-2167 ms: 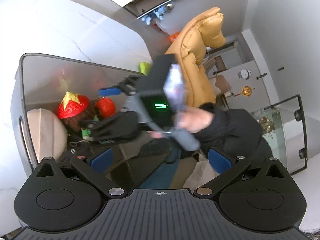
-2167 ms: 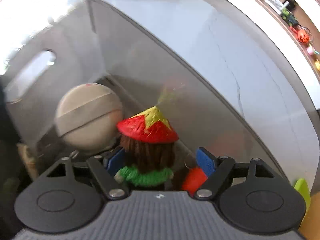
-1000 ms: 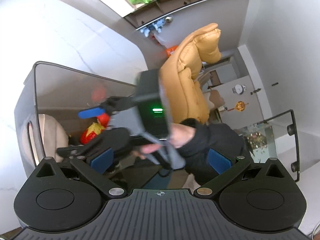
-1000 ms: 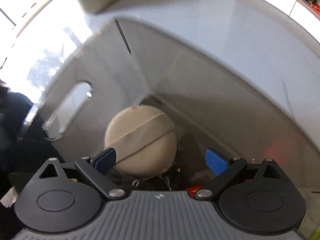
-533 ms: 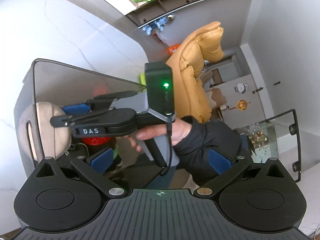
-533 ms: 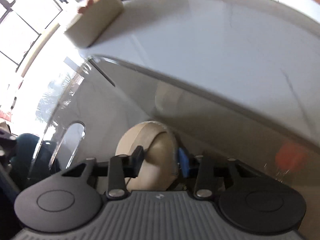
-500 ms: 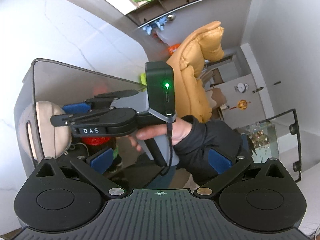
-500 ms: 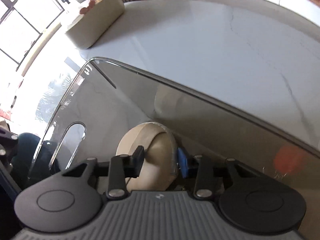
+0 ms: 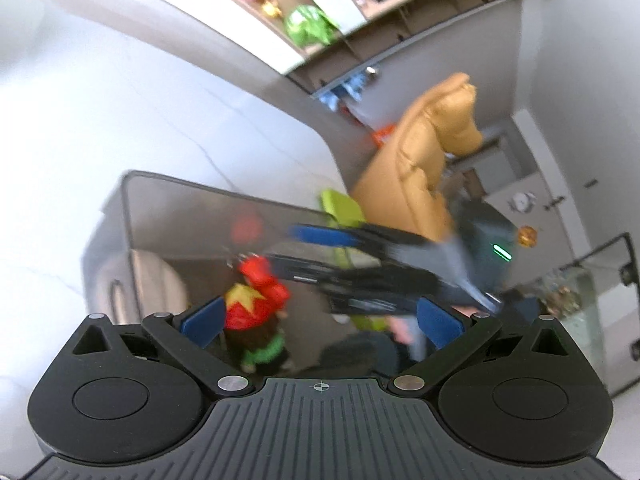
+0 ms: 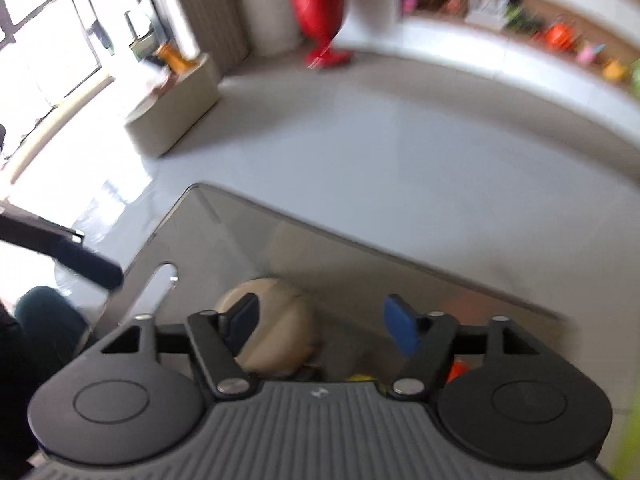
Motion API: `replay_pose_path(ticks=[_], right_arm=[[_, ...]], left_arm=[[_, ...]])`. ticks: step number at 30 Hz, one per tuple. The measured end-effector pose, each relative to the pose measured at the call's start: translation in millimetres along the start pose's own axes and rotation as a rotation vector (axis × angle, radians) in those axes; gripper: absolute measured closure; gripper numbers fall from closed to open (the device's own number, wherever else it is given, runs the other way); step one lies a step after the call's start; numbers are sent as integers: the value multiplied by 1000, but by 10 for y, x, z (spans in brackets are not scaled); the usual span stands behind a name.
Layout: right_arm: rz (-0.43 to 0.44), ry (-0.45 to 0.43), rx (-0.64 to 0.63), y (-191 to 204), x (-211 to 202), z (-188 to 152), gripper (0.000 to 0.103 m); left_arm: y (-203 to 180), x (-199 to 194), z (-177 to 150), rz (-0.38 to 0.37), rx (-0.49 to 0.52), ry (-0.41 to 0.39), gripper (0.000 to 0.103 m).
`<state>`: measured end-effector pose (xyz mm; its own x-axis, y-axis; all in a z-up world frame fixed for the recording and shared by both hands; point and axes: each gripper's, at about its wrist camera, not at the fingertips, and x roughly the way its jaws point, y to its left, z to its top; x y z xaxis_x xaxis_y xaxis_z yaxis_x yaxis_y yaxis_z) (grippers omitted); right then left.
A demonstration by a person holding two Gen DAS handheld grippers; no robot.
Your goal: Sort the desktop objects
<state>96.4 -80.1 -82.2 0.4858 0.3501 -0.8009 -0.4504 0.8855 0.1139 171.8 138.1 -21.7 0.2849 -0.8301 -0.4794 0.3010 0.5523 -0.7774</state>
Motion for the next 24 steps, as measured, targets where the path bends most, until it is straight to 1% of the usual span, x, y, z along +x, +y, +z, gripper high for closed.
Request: replay_pose_path(ticks=[1, 3, 6, 8, 10, 11, 12, 14, 15, 16, 17, 18, 19, 20, 21, 23, 24], right_arm=[[-52, -22, -11, -29, -177, -71, 27], [-135, -18, -43, -64, -352, -220, 26], [-212, -13, -49, -175, -600, -472, 26], [-218, -51, -19, -258, -713, -626, 25], [-209, -86, 28, -341, -738, -761, 27], [-202, -84, 52, -388, -716, -789, 31], [-194, -80, 74, -434, -688, -815, 38], [-185, -57, 111, -531, -616, -825, 46], [-188, -66, 138, -608, -653, -830, 45], [-192, -95, 171, -682, -699, -836, 43], [-197, -144, 211, -767, -779, -852, 34], [-202, -195, 251, -855, -863, -868, 23], [-215, -274, 300, -944, -915, -896, 19], [-235, -329, 331, -1013, -946, -927, 16], [-264, -371, 349, -1072, -932, -946, 16], [-284, -420, 379, -1218, -860, -1011, 16], [-280, -434, 408, -1305, -793, -1047, 16]], left_arm=[[-4, -5, -11, 23, -5, -4, 0], [-6, -7, -41, 56, -20, 7, 0], [-15, -45, -107, 124, -47, 2, 0], [-42, -83, -155, 186, -49, -15, 0], [-80, -91, -189, 241, -58, -22, 0], [-120, -67, -193, 254, -63, -15, 0], [-179, -16, -186, 258, -52, 7, 0], [-321, 161, -156, 256, -13, 77, 0], [-397, 306, -138, 255, 6, 126, 0], [-473, 452, -120, 253, 24, 175, 0], [-549, 632, -100, 260, 43, 228, 0], [-625, 844, -78, 275, 62, 286, 0], [-695, 1052, -71, 307, 85, 336, 0], [-760, 1256, -78, 355, 113, 379, 0], [-816, 1464, -84, 418, 145, 422, 0], [-886, 1849, -102, 559, 217, 500, 0], [-895, 2005, -117, 612, 247, 536, 0]])
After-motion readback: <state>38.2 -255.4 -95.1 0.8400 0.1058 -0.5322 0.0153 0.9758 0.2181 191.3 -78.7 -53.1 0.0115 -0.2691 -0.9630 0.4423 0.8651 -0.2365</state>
